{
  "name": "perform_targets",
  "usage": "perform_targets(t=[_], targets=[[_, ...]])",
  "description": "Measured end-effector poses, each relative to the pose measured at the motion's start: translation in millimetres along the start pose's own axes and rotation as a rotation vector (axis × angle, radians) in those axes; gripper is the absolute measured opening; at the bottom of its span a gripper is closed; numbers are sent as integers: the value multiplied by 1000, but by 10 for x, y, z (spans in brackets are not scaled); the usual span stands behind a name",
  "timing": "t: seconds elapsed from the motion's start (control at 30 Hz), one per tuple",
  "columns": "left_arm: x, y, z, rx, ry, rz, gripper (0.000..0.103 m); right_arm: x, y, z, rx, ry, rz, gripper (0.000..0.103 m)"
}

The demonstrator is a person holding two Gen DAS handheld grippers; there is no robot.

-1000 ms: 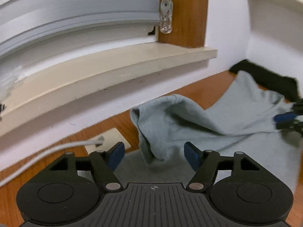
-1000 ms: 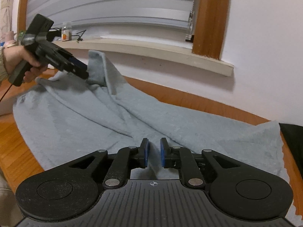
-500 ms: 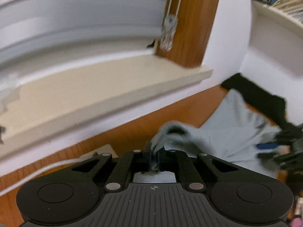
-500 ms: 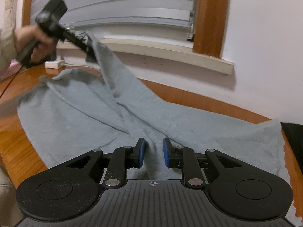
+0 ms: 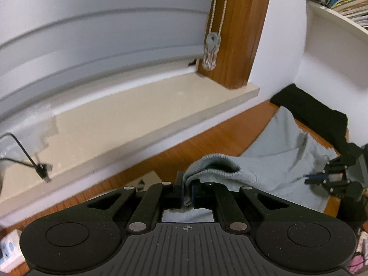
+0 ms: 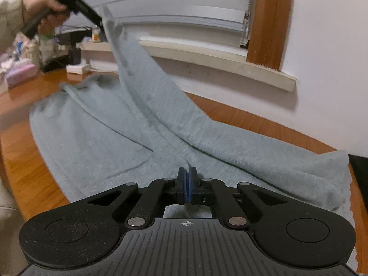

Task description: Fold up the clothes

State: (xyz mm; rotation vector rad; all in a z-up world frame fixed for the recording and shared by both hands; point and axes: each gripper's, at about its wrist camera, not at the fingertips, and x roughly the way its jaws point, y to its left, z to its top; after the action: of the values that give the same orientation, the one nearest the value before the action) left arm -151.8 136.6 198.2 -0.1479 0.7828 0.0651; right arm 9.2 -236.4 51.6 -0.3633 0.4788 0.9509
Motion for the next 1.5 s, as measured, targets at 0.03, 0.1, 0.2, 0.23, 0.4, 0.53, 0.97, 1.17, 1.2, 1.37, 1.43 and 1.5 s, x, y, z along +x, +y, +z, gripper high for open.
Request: perform_targets(t=[0.03,0.1,0.2,0.23,0.4,0.53,0.97,1.17,1.2,1.37,1.43,1.5], targets=[[-5,43,-41,-11,4,-17,6,-47,-23,3,2,-4,6,1],[-27,173,-165,-52,13,-59,5,-140,-65,0,10,-12,28,1],[-9,334,-461,-102,48,-96,6,-182,-82,-38,16,-4,58,1],[5,367,-550,-112,58,-97,6,-171,-75,-51,14,3,69,1],[113,430,-798,-102,91,-30,9,-73,-43,-70,21,29,78,4],[51,490,-822,-75,57,40,11,-62,-70,-55,39,22,75,7],[410,416,-1010,-96,-4,48,52,-174,-231,-113,94,-31,19,33],[495,441,-1225,-146,-60,68,18,-233,-319,-190,167,-105,-21,40],[465,444,-1259,-147,-74,70,10,-250,-330,-206,176,-119,-28,40],[41,474,-1345,-173,-210,65,6,-312,-409,-254,219,-153,-13,41],[-144,473,-1360,-174,-228,42,1,-336,-431,-268,231,-152,-10,41],[-269,485,-1380,-173,-233,60,0,-339,-442,-283,234,-146,-8,42]])
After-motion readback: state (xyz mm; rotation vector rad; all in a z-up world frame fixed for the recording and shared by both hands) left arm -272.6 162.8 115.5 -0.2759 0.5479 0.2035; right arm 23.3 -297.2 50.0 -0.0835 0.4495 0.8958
